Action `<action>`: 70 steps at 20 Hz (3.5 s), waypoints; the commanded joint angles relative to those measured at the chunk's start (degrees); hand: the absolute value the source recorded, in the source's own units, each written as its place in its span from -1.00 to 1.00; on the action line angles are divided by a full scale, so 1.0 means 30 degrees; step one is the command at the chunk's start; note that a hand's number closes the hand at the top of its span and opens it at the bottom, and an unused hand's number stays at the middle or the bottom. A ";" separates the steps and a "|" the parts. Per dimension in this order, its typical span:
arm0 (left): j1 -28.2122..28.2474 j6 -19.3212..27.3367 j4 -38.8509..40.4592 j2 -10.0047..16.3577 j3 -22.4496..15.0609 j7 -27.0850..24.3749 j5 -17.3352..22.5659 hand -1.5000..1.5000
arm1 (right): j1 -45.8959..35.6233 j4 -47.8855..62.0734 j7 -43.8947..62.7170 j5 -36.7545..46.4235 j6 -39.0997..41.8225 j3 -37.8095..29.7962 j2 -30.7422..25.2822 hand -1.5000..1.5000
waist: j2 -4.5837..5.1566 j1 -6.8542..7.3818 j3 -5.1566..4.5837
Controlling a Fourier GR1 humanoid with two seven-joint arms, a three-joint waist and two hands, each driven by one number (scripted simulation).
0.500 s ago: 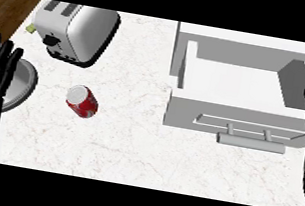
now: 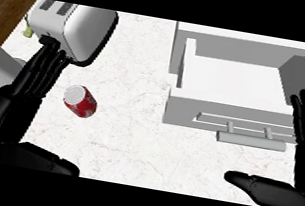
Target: Pick up the can, place it into the drawer and close the drawer
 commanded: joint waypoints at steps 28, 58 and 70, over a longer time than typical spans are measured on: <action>-0.1242 -0.0921 0.2683 0.0069 0.2682 0.3459 0.0952 -1.00 | 0.5732 -0.1439 -0.1028 -0.1733 0.3450 -0.2797 0.0414 -1.00 | -0.0042 0.0089 0.0008; -0.1911 -0.1563 1.4209 0.0719 0.4426 -0.6584 -0.1025 -1.00 | 0.4326 0.0307 -0.2050 -0.0726 0.4283 -0.3485 0.1341 -1.00 | -0.0034 0.0109 0.0006; -0.3587 -0.2381 2.0736 0.1727 0.5448 -1.0682 -0.1289 -1.00 | 0.3775 0.0113 -0.1548 -0.0786 0.4376 -0.3903 0.1415 -1.00 | -0.0002 0.0059 -0.0001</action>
